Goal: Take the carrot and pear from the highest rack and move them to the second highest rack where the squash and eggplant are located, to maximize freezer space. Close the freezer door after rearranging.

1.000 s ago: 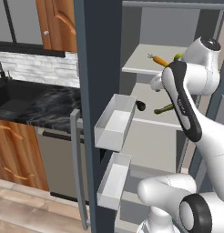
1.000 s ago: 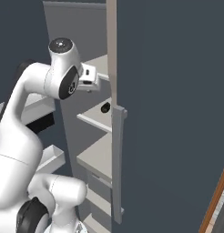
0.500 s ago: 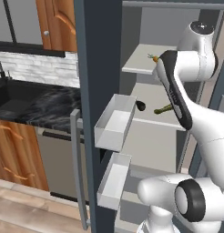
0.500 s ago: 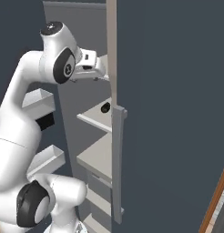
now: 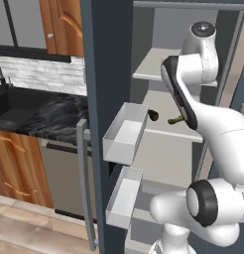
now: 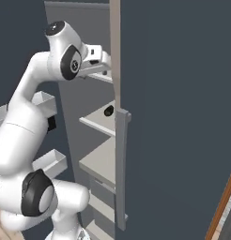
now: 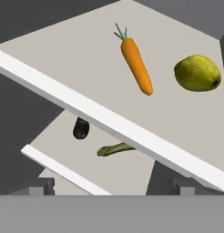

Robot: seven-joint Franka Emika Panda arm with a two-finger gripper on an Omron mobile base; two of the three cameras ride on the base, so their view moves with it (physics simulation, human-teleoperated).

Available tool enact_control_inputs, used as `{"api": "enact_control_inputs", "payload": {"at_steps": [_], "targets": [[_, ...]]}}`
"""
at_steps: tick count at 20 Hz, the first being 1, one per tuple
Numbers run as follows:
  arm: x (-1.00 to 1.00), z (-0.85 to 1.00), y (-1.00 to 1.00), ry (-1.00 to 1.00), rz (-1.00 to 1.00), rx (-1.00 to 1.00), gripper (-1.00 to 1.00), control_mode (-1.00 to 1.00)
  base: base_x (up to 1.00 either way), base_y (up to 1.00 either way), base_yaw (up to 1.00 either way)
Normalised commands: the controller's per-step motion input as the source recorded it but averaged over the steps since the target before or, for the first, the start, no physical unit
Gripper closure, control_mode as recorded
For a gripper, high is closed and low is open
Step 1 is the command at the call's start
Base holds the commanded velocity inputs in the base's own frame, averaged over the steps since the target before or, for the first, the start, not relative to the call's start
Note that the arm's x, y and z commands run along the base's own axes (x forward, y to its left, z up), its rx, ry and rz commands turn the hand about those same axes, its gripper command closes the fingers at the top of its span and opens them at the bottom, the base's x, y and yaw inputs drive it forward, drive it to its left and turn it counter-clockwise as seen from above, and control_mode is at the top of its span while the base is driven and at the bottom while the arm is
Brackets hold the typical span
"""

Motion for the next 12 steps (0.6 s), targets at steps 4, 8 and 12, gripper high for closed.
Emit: {"api": "enact_control_inputs", "payload": {"at_steps": [4,8,12], "targets": [[0.55,0.13,-0.26,0.00,0.00,0.00,-1.00,-1.00,0.00,0.00,0.00],[0.61,0.03,-0.17,0.00,0.00,0.00,-1.00,-1.00,0.00,0.00,0.00],[0.70,-0.02,-0.02,0.04,0.00,0.00,-1.00,-1.00,0.00,0.00,0.00]]}}
